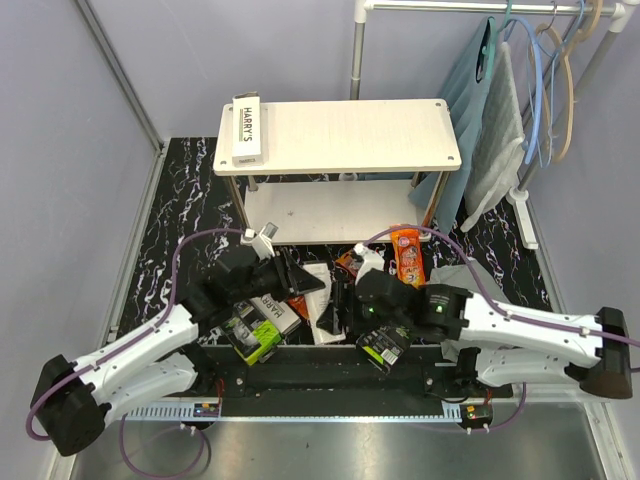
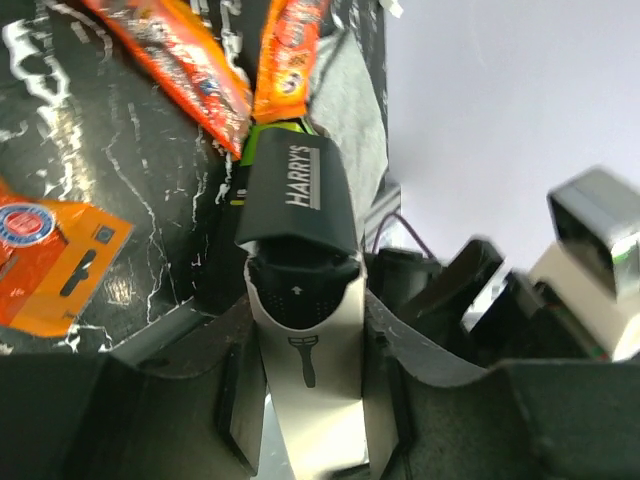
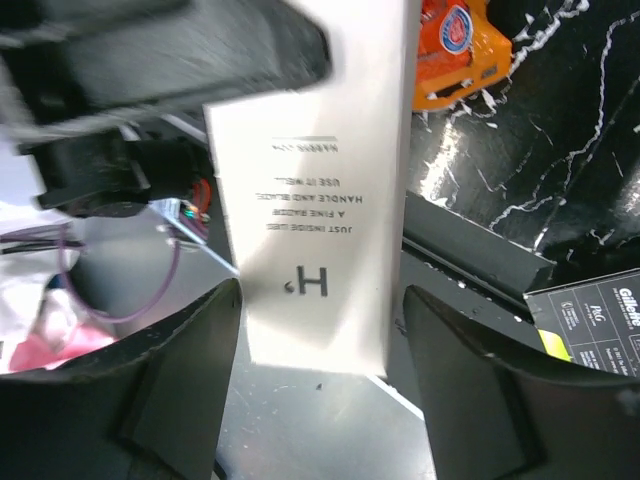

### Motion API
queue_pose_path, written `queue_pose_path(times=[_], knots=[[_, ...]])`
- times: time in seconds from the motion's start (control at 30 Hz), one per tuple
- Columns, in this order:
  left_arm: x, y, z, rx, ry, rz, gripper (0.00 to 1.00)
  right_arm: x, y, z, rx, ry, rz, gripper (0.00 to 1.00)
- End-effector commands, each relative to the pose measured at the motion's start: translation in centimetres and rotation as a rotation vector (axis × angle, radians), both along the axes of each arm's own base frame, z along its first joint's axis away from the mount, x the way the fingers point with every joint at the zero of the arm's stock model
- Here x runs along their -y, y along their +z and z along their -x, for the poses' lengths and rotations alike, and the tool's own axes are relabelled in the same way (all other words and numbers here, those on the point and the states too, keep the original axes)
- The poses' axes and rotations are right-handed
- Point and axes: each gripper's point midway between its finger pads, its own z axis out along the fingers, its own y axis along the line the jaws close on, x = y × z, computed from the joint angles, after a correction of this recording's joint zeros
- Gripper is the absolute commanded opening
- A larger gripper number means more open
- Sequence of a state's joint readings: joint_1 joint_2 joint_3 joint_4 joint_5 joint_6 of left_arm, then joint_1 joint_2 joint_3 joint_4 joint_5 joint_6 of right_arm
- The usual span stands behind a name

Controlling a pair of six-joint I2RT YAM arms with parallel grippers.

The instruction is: Place and organize the shaving razors onto the shelf

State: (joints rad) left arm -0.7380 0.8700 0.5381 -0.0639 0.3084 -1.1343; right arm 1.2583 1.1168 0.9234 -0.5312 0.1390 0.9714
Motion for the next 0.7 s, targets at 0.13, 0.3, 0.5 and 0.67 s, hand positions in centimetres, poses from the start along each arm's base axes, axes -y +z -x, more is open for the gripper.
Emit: queue_pose_path(times=[0.13,0.3,0.5,0.67], knots=[[1.0,1.7,2.9,0.192,-0.236,0.085,0.27,2.1,4.2,-0.2,0.082,-0.054,-0.214,0.81],[1.1,3.4,4.2,0.253,-0.285,0.191,0.27,3.7,3.8,0.0,0.080,-0.083,-0.269,0.82],[1.3,6.2,5.0,0.297,-0.308,0.342,0.28,2.7,3.5,0.8,0.064,-0.043,-0.349,0.81],[1.5,7.9,5.7,0.330,-0.352,0.407,0.29,1.7,3.6,0.6,0.075,-0.031,-0.389,0.80]])
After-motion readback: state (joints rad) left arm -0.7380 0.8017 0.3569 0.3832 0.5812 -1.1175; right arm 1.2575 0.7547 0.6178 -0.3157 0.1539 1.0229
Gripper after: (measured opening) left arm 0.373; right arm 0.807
